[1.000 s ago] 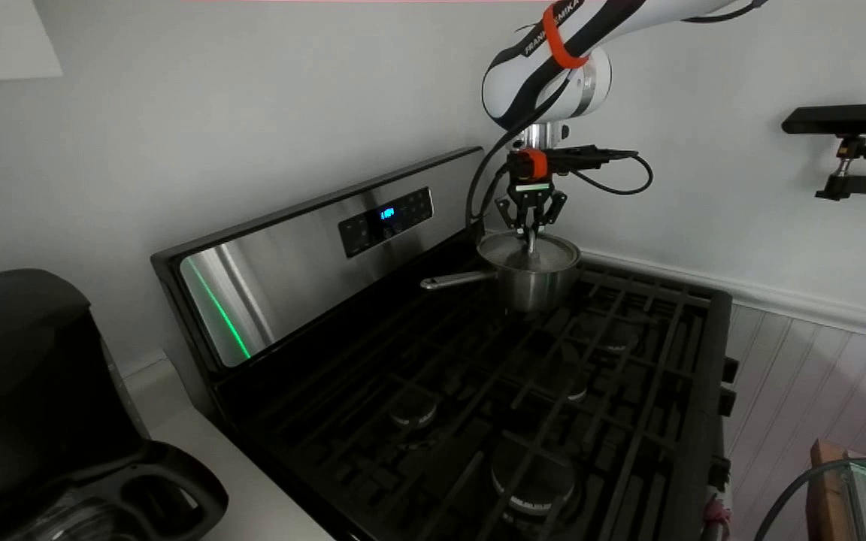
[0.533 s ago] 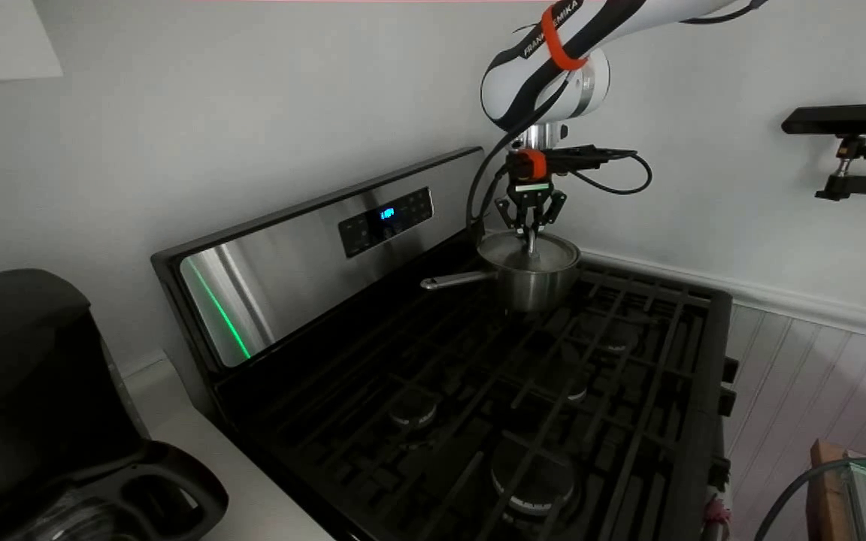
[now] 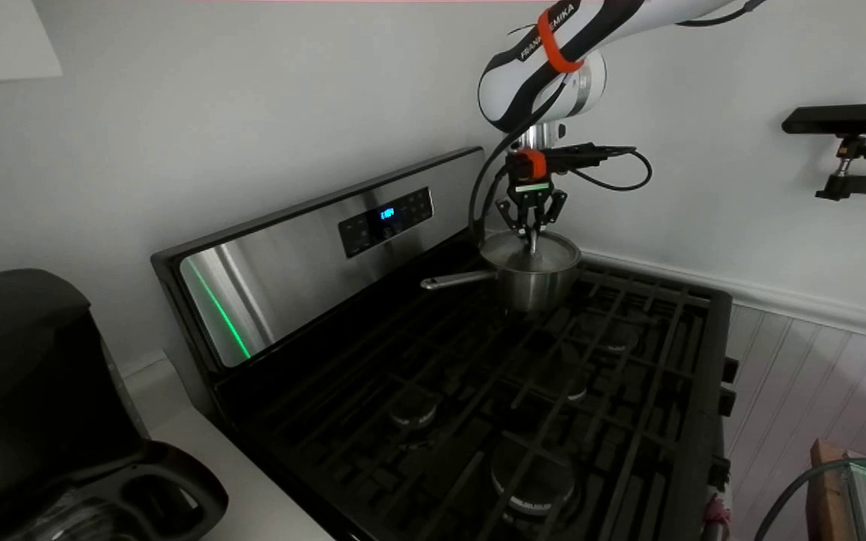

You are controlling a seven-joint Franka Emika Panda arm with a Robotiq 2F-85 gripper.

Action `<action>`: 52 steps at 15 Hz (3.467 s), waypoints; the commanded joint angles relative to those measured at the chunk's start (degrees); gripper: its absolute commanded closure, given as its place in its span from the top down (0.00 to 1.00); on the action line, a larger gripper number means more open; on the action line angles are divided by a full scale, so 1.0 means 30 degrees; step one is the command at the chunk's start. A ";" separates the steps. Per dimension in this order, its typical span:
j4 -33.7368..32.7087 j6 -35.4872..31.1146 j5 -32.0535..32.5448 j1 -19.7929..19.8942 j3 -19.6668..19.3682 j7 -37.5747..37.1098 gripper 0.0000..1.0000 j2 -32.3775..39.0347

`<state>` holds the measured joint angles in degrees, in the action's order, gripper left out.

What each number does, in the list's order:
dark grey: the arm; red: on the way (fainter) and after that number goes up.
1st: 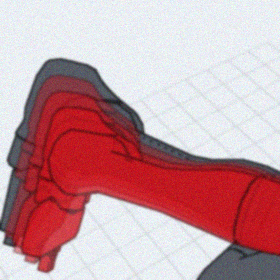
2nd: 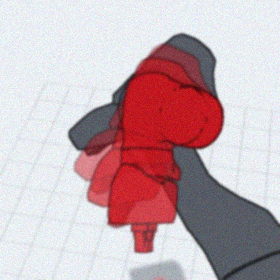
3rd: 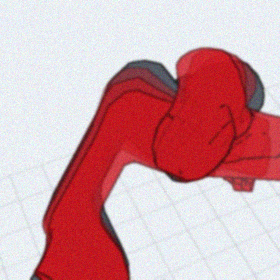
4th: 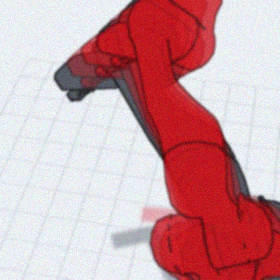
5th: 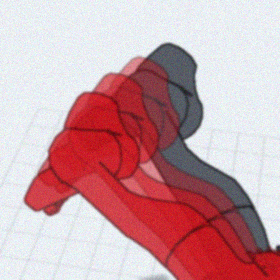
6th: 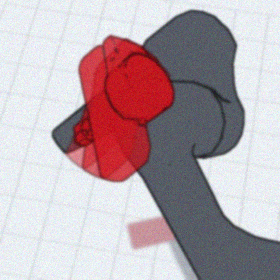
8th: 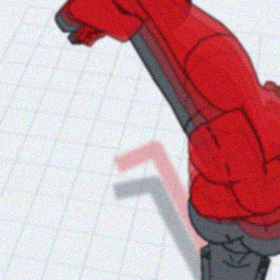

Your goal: Put the silver lid on the pot and then move the pot to the bottom right stove plate

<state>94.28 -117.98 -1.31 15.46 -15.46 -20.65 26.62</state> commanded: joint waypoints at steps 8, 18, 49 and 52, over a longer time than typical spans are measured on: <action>-0.1783 0.2030 -0.0107 0.0026 -0.0117 -0.0610 0.34 0.1138; 0.0343 0.1731 -0.0046 -0.0459 0.0039 -0.0333 0.95 -0.1925; 0.3245 -0.1038 -0.4424 -0.2139 0.1355 -0.8631 1.00 -0.2133; 0.3113 -0.2086 -0.4748 -0.2123 0.1284 -0.9288 1.00 -0.1579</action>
<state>104.77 -121.66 -13.24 8.80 -11.61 -46.11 20.08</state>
